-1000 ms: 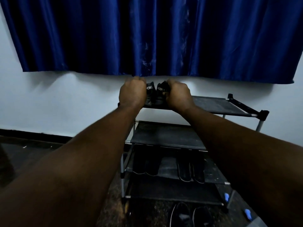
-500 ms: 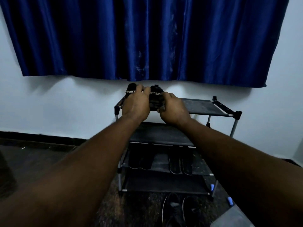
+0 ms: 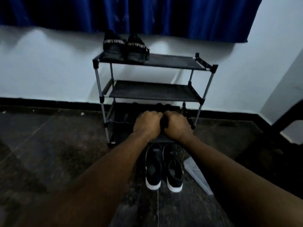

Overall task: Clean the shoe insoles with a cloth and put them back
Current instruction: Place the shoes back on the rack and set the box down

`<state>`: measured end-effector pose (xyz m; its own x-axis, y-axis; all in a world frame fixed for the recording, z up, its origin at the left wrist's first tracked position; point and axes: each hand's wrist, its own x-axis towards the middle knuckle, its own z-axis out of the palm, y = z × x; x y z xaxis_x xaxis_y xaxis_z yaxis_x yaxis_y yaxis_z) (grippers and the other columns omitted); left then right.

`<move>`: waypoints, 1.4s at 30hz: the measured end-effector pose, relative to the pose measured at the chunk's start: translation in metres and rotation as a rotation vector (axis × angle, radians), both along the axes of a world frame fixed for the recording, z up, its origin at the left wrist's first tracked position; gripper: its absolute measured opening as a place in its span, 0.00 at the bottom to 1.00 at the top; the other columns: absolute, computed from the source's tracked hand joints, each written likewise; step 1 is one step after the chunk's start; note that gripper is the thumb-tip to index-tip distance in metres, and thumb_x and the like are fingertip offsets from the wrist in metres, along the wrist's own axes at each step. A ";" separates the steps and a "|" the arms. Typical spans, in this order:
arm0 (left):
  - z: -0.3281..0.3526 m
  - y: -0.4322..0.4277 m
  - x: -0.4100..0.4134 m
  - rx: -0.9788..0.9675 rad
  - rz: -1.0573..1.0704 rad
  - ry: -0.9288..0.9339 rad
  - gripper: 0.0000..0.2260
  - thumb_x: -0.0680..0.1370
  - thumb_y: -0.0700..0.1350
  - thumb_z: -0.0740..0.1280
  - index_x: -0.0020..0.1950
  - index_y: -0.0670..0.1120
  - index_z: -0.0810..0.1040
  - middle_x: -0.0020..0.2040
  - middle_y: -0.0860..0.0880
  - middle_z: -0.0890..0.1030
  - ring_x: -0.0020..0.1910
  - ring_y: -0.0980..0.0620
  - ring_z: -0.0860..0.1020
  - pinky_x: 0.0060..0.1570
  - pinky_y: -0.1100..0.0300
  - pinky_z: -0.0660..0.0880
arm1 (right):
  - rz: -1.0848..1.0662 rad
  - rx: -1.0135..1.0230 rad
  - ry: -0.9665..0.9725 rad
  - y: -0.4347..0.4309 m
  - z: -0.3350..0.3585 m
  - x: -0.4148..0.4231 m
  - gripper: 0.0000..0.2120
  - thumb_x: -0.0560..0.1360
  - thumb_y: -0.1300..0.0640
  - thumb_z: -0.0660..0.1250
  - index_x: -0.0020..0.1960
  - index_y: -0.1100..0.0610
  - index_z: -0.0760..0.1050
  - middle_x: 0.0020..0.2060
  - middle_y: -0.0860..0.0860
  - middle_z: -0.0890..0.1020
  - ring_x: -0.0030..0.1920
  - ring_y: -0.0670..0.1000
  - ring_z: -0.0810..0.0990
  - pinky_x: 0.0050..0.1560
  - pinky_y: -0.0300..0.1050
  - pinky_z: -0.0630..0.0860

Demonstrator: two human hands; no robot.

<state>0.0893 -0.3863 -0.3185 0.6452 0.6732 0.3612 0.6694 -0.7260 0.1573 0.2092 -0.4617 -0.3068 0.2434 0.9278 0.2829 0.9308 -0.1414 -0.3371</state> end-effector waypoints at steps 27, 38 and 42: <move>-0.248 -0.064 0.016 -0.492 0.112 0.547 0.13 0.82 0.41 0.61 0.64 0.44 0.79 0.65 0.42 0.80 0.63 0.40 0.79 0.59 0.48 0.78 | -0.182 -0.699 0.134 -0.073 -0.276 0.030 0.18 0.77 0.48 0.68 0.65 0.54 0.75 0.57 0.60 0.82 0.56 0.62 0.83 0.55 0.52 0.79; -0.190 -0.075 0.005 -0.515 0.064 0.337 0.14 0.79 0.50 0.69 0.63 0.48 0.79 0.62 0.43 0.81 0.60 0.40 0.79 0.58 0.48 0.78 | -0.240 -0.556 0.172 -0.092 -0.221 0.013 0.17 0.76 0.51 0.68 0.61 0.59 0.80 0.57 0.61 0.83 0.57 0.63 0.82 0.57 0.51 0.77; -0.141 -0.096 -0.010 -0.431 0.061 0.277 0.14 0.78 0.50 0.69 0.63 0.50 0.79 0.61 0.43 0.81 0.59 0.40 0.79 0.56 0.47 0.79 | -0.233 -0.420 0.111 -0.109 -0.176 -0.007 0.18 0.78 0.50 0.68 0.64 0.58 0.79 0.58 0.59 0.83 0.58 0.62 0.81 0.56 0.50 0.77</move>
